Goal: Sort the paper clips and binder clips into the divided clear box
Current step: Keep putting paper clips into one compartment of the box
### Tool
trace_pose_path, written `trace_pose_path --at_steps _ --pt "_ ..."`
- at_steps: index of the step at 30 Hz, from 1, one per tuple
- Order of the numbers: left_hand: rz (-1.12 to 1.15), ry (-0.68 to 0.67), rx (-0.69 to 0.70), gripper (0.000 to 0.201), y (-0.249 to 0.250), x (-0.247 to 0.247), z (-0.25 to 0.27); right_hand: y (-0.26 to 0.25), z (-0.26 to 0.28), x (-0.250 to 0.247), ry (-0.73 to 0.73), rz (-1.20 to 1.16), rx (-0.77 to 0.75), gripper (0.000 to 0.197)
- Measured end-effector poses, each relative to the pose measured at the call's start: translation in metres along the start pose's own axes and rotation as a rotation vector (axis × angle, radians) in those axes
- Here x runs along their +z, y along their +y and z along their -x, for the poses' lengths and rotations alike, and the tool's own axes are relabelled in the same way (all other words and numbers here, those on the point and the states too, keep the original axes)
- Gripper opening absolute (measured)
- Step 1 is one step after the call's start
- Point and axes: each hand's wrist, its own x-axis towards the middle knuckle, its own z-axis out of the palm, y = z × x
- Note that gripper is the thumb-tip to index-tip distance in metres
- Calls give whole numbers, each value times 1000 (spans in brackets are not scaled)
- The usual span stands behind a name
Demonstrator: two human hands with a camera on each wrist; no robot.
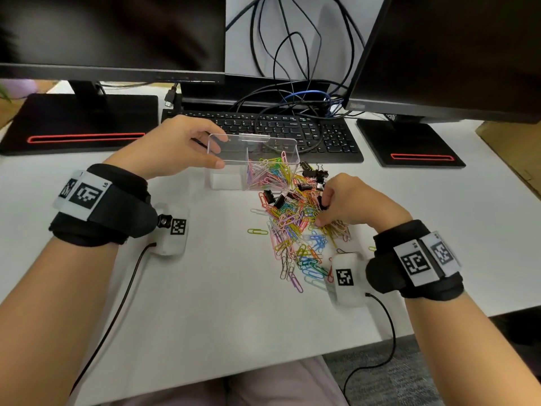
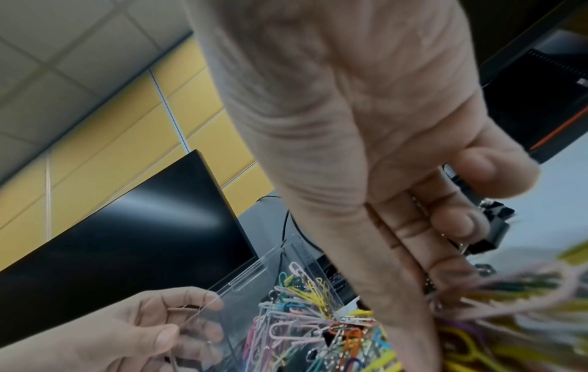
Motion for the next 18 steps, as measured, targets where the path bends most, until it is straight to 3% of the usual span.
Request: trace_pose_path --at_steps 9,18 --pt "3 -1 5 48 -2 0 0 4 -4 0 73 -18 -51 14" --pt "17 3 22 47 -5 -1 -2 11 -5 -14 211 -362 -124 11"
